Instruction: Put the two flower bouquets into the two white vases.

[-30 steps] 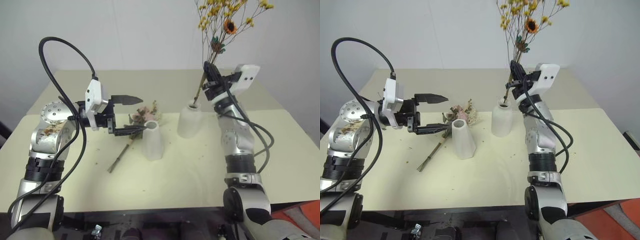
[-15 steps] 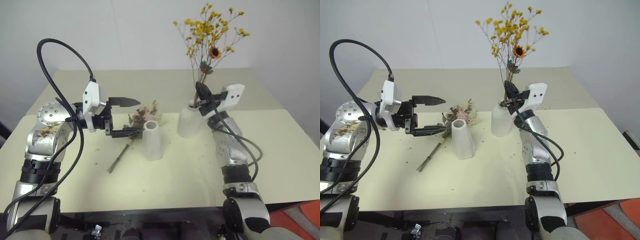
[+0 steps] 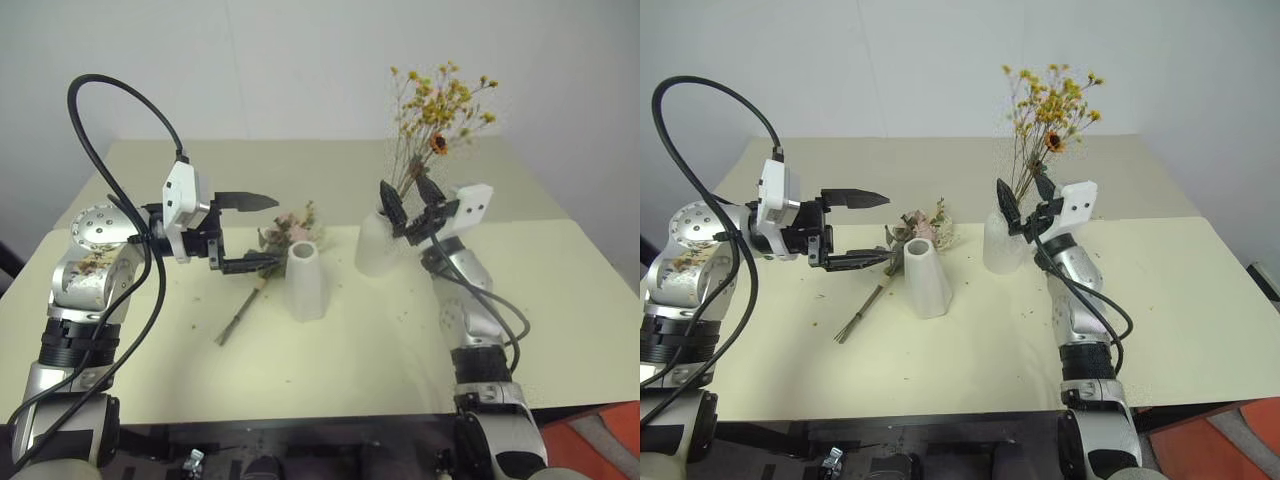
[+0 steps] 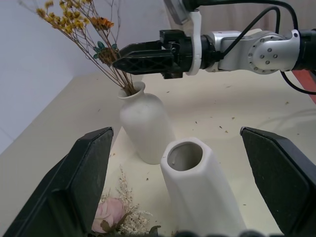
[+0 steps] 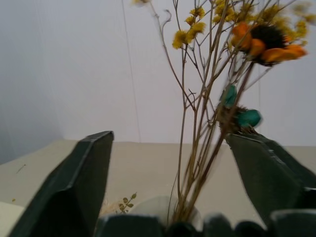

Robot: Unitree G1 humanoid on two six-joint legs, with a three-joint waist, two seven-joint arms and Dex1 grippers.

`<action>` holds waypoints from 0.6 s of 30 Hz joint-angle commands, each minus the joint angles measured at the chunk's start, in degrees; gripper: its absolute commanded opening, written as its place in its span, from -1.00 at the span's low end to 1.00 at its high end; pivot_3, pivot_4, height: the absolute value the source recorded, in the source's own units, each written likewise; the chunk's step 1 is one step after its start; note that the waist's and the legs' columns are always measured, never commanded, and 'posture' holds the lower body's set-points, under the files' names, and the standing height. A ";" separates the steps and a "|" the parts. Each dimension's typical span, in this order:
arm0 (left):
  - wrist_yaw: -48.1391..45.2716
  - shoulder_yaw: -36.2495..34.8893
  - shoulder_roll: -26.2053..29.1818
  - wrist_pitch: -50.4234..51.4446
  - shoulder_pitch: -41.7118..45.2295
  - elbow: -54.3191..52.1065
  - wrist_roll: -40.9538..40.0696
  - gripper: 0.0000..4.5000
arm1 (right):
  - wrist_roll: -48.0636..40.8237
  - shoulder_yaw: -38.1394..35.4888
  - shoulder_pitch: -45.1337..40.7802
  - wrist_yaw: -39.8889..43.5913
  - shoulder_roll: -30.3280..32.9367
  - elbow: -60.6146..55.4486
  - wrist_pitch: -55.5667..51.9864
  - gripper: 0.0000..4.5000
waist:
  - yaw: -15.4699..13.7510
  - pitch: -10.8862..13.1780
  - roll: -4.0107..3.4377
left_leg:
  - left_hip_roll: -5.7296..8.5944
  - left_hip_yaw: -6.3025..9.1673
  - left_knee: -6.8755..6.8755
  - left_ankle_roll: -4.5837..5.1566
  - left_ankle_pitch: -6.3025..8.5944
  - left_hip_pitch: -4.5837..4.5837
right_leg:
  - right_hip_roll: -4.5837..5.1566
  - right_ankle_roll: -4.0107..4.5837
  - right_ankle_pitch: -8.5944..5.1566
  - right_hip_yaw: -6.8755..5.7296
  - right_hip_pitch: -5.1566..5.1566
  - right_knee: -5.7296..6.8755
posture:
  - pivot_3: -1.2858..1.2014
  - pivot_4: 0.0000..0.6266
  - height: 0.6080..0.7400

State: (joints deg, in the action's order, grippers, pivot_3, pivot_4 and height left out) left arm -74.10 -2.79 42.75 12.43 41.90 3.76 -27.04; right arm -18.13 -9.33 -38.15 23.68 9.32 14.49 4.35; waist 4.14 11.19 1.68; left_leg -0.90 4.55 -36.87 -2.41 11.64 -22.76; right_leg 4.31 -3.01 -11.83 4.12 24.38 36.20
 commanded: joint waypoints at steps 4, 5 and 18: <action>0.66 -1.87 0.05 -1.07 0.40 -0.90 -0.67 1.00 | -0.02 2.91 4.66 3.21 3.52 -12.58 -3.04 0.99 | -0.08 0.00 0.00 | 0.00 0.00 0.00 0.00 0.00 0.00 | -0.01 -0.01 -0.01 0.00 0.00 0.00 | 0.03 -0.52 1.00; 0.62 -2.06 0.09 -0.94 0.18 -1.13 -0.91 1.00 | -0.84 3.49 5.96 4.42 4.26 -14.82 -3.85 0.99 | -0.09 0.00 0.00 | 0.00 0.00 0.00 0.00 0.00 -0.02 | 0.00 -0.01 -0.01 0.00 0.00 -0.02 | 0.03 -0.52 1.00; 26.43 -9.02 5.02 14.22 -14.29 -18.38 7.95 1.00 | -13.40 -6.51 23.79 9.16 26.74 -39.05 -32.81 0.99 | -0.37 0.00 0.02 | 0.01 -0.01 -0.02 0.00 0.00 -0.02 | 0.05 -0.33 -0.20 0.01 -0.05 -0.07 | 0.03 -0.52 1.00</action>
State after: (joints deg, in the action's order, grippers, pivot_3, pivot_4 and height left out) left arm -51.36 -9.32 46.25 23.61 27.66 -9.70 -20.17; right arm -27.67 -12.67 -14.19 31.18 33.91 -19.89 -24.89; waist 3.76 11.19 1.70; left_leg -0.89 4.54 -36.90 -2.41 11.65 -22.77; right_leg 4.35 -3.45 -12.11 4.13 24.31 36.13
